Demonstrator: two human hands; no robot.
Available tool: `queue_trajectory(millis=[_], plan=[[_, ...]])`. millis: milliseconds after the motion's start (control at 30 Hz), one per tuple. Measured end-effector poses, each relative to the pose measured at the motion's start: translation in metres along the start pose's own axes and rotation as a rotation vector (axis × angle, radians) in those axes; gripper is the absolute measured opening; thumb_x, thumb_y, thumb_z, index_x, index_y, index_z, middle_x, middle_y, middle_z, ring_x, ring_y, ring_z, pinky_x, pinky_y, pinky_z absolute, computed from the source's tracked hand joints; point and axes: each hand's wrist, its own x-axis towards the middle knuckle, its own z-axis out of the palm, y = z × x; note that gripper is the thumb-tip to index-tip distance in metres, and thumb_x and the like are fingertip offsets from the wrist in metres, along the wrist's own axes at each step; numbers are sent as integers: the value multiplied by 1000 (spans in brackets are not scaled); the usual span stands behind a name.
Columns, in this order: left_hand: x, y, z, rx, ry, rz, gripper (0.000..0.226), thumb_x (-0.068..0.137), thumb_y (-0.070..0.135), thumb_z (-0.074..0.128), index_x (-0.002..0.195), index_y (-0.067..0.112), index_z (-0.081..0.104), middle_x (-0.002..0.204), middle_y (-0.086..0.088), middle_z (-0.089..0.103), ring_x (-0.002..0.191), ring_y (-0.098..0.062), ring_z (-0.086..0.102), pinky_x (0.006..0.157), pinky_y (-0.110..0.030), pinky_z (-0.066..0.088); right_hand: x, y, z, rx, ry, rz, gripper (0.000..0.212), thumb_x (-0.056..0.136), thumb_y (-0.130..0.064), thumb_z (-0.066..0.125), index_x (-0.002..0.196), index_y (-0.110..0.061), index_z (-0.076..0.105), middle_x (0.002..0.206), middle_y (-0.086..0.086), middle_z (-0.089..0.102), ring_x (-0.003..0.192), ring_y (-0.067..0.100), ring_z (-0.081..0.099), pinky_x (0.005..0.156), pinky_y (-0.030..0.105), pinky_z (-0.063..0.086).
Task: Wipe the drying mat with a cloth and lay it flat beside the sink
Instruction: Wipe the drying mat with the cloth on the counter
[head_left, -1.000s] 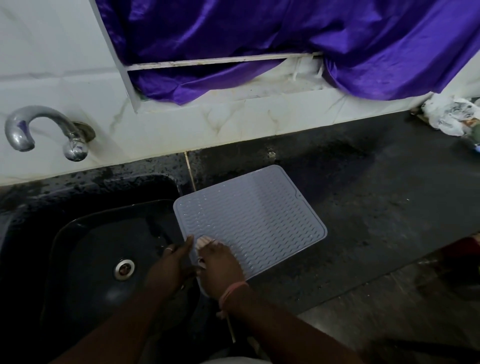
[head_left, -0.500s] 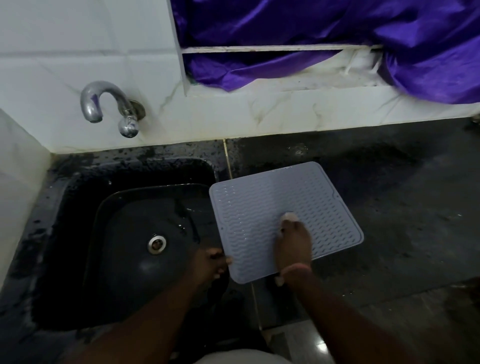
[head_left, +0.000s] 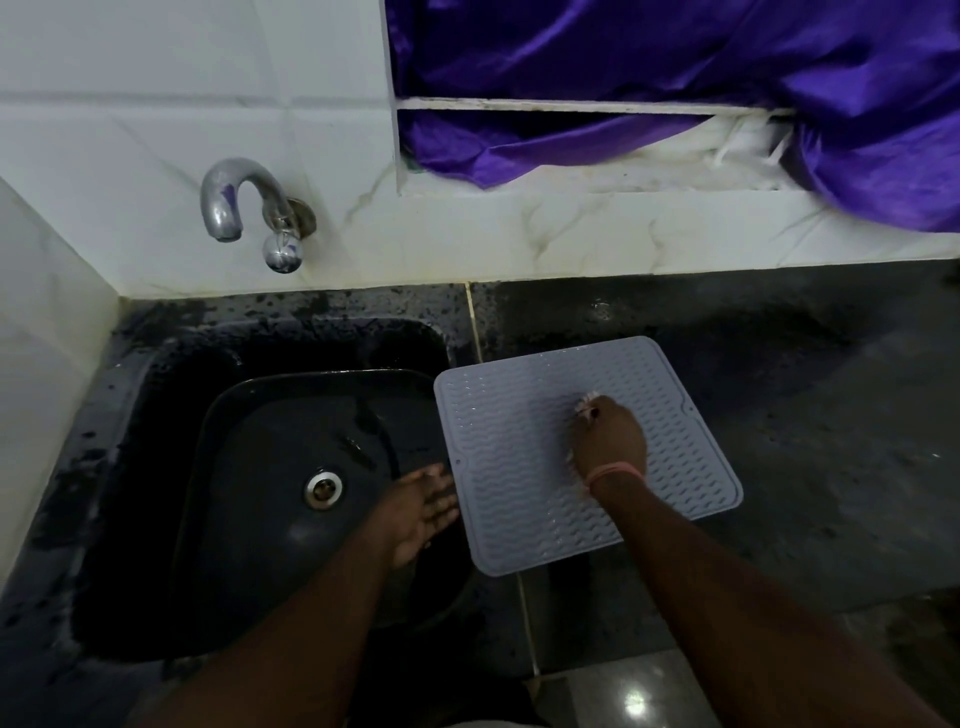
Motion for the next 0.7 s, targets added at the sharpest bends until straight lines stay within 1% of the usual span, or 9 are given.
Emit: queue_trajectory(millis=[100,200,233,300,367,500,567,633,700], plan=[[-5,2,4,-26,-16,-37,36,106,32,43,128,11,62,120,-7,71,112,-24,66,95,-40,54,-43,-32,37,-95,-36,-183,25,99,-18,46,114,-9,65,111,12,67,102,28,63,95,39,51],[-8,-2,0,-164,-50,-90,66,100,61,30,128,10,62,113,-9,73,104,-26,68,83,-39,53,-103,-77,65,-44,-226,-418,30,97,-19,47,120,-10,63,119,12,64,110,27,61,101,38,48],[-8,-2,-3,-218,-64,-100,76,96,68,26,127,9,63,115,-12,72,106,-29,68,86,-41,53,-112,-88,67,6,-291,-488,25,97,-20,49,113,-10,67,113,9,67,105,23,63,99,36,50],[-7,-1,-8,-318,-93,-123,94,85,82,22,125,8,64,120,-17,70,113,-33,65,101,-48,48,-108,-102,54,208,-394,-396,17,94,-22,55,97,-14,70,94,1,70,87,15,65,86,33,54],[-2,5,-10,-308,-112,-123,110,73,93,22,131,8,60,122,-15,69,116,-33,63,110,-52,40,-76,-99,41,310,-302,-295,14,94,-23,57,94,-18,70,89,-3,69,83,12,64,82,28,53],[12,27,-6,-377,-53,-44,106,78,89,22,143,10,48,132,-12,64,123,-31,57,112,-48,38,16,-71,15,113,-23,-129,21,99,-27,51,102,-15,69,98,3,69,92,20,64,87,34,51],[19,37,0,-453,-70,-23,109,76,91,23,144,8,46,133,-14,62,125,-32,56,111,-48,38,48,-62,16,-10,-18,-75,25,99,-27,51,111,-12,68,105,10,69,97,27,65,89,37,51],[23,40,6,-481,-67,-15,114,73,93,23,143,7,46,132,-14,64,125,-32,57,110,-47,40,53,-69,30,-49,-29,-114,26,99,-23,52,117,-11,67,109,11,70,102,28,65,91,38,52],[25,37,9,-513,-52,-15,114,72,94,23,140,6,49,131,-15,64,125,-32,56,111,-46,39,33,-87,52,-76,-56,-268,27,99,-18,51,121,-12,65,114,10,69,108,26,64,98,36,50]])
